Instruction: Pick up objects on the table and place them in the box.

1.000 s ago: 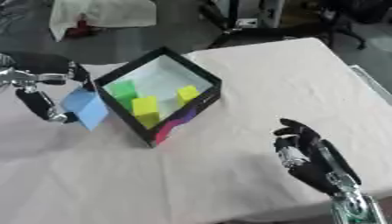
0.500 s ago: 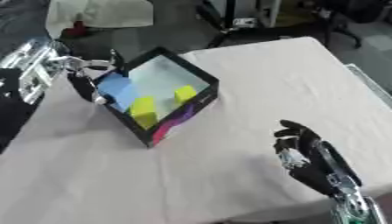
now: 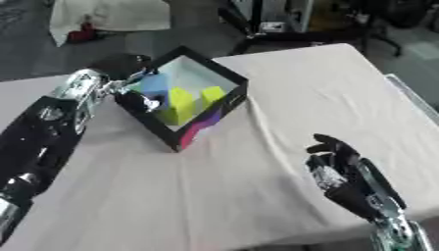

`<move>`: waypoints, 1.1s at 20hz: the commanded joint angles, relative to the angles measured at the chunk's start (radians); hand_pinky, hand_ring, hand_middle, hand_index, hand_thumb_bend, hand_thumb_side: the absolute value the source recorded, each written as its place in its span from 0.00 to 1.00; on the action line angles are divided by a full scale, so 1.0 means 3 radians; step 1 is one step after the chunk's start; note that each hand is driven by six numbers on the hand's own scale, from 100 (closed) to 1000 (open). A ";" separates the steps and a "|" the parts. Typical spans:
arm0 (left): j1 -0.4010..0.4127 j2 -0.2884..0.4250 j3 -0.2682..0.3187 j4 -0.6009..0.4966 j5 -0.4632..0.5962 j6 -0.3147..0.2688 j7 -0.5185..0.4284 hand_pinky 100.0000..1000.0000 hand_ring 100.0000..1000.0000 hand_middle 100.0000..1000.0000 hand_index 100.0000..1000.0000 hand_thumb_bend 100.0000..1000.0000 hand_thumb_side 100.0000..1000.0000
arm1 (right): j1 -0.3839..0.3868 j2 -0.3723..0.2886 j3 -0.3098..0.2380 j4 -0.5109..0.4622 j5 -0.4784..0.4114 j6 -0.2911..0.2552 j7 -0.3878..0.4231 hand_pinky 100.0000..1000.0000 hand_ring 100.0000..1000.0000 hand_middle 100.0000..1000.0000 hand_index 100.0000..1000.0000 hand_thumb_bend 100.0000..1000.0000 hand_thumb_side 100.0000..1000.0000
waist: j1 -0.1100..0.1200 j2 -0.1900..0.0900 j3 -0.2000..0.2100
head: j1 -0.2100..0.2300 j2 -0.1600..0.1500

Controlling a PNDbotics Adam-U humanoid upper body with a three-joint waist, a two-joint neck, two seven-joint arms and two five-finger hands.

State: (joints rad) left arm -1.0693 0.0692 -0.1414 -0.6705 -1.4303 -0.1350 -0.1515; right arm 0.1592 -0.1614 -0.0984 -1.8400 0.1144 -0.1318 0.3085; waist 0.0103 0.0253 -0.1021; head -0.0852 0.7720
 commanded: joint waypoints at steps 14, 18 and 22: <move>-0.0056 0.0090 0.0183 -0.0347 0.1011 0.0947 0.1188 0.83 0.79 0.88 0.96 0.23 1.00 | -0.0015 -0.0004 -0.0010 -0.0034 -0.0024 -0.0008 0.0013 0.81 0.62 0.66 0.88 0.00 0.35 | -0.0066 -0.0032 0.0014 | 0.0016 -0.0007; 0.0085 0.0340 0.0132 -0.0863 0.1816 0.0780 0.1204 0.81 0.75 0.79 0.90 0.00 1.00 | -0.0019 -0.0003 -0.0022 -0.0032 -0.0017 -0.0004 0.0000 0.81 0.62 0.66 0.88 0.00 0.35 | -0.0055 -0.0024 0.0044 | 0.0004 -0.0007; 0.0499 0.0713 0.0179 -0.1565 0.2883 0.0636 0.1263 0.75 0.68 0.73 0.85 0.00 0.94 | -0.0022 0.0001 -0.0032 -0.0026 -0.0006 0.0001 -0.0012 0.81 0.62 0.66 0.88 0.00 0.36 | -0.0046 -0.0010 0.0089 | 0.0001 -0.0007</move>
State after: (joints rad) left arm -0.9052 0.2298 -0.0966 -1.0653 -0.6540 0.0692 0.2198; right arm 0.1592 -0.1538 -0.0995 -1.8395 0.1120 -0.1311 0.3074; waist 0.0051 0.0265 -0.0752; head -0.0821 0.7720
